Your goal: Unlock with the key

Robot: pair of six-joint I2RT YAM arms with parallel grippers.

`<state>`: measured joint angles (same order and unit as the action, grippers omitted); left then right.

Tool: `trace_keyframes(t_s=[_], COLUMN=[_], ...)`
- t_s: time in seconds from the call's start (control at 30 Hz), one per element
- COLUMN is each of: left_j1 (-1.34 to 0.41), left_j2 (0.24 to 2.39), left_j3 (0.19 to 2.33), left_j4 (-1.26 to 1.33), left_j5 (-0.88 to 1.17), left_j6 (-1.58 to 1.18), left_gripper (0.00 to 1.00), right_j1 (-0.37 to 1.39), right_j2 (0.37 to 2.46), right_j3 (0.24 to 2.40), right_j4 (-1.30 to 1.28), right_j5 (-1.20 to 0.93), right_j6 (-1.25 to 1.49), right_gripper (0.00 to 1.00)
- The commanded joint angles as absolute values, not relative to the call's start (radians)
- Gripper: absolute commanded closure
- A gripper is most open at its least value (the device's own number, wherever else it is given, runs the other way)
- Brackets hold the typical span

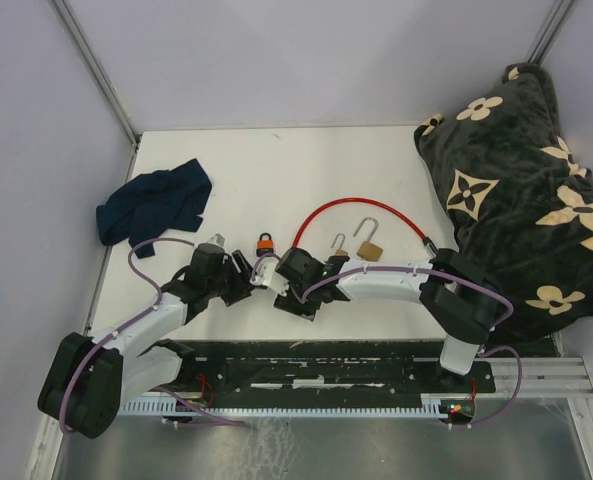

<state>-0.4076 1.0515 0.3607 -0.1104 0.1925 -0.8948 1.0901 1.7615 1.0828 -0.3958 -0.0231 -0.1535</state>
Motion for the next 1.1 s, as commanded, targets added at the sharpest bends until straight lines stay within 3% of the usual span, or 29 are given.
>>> trace_keyframes(t_s=[0.0,0.2,0.33,0.6,1.07], left_j1=[-0.395,-0.382,-0.382,-0.383,-0.458], left_j2=[1.028,0.984,0.952,0.935,0.940], left_j3=[0.369,0.374,0.385,0.365,0.308], left_j4=[-0.130,-0.189,-0.192,-0.043,0.335], left_j5=[0.144,0.086,0.095,0.276,0.464], left_j6=[-0.944,-0.951,-0.938,-0.936,-0.988], left_gripper=[0.31,0.31,0.31,0.32,0.44], right_j1=[1.096,1.095,1.093,1.085,1.052], right_j2=[1.812,1.854,1.799,1.663,1.513], right_j3=[1.135,1.136,1.091,0.977,0.795], right_j4=[-0.402,-0.420,-0.366,-0.180,0.125], right_j5=[-0.024,0.030,0.031,0.064,0.005], right_j6=[-0.207,-0.198,-0.154,0.016,0.217], right_gripper=[0.41,0.53,0.66,0.89,0.98])
